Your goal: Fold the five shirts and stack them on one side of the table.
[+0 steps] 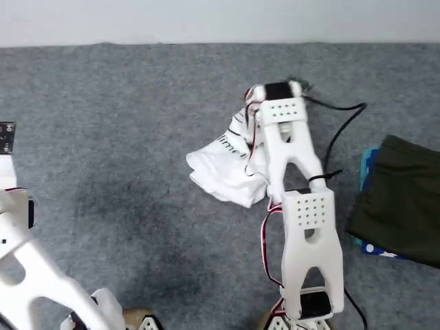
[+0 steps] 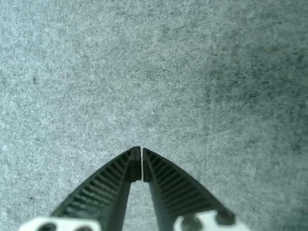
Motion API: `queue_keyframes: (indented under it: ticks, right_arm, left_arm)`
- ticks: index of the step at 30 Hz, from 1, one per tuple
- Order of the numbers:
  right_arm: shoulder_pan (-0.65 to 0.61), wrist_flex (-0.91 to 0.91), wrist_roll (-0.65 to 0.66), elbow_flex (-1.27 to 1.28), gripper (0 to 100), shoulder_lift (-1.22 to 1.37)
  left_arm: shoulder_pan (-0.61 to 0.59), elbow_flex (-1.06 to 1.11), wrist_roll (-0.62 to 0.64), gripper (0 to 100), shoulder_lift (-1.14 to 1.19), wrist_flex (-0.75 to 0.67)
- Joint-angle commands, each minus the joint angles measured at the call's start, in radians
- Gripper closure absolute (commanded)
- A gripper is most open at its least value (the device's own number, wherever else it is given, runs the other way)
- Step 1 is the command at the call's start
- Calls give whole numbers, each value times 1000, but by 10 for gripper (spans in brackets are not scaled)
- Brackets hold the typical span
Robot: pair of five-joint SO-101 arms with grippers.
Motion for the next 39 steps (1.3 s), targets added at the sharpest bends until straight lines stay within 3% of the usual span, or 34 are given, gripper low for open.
queue_keyframes:
  ticks: [1,12,21,29,39]
  right_arm:
    - [54,42,117,-35,991,-180]
    - [147,42,473,397,991,-753]
    - [409,41,796,704,991,-1121]
    - [665,24,1014,740,991,-1145]
    - [840,-151,1097,741,991,-961]
  left_arm:
    - [5,-48,-2,986,-29,17]
    - [5,-48,-2,986,-29,15]
    - [5,-48,-5,986,-29,11]
    - [6,-48,-5,986,-29,11]
    - [6,-47,-5,986,-29,11]
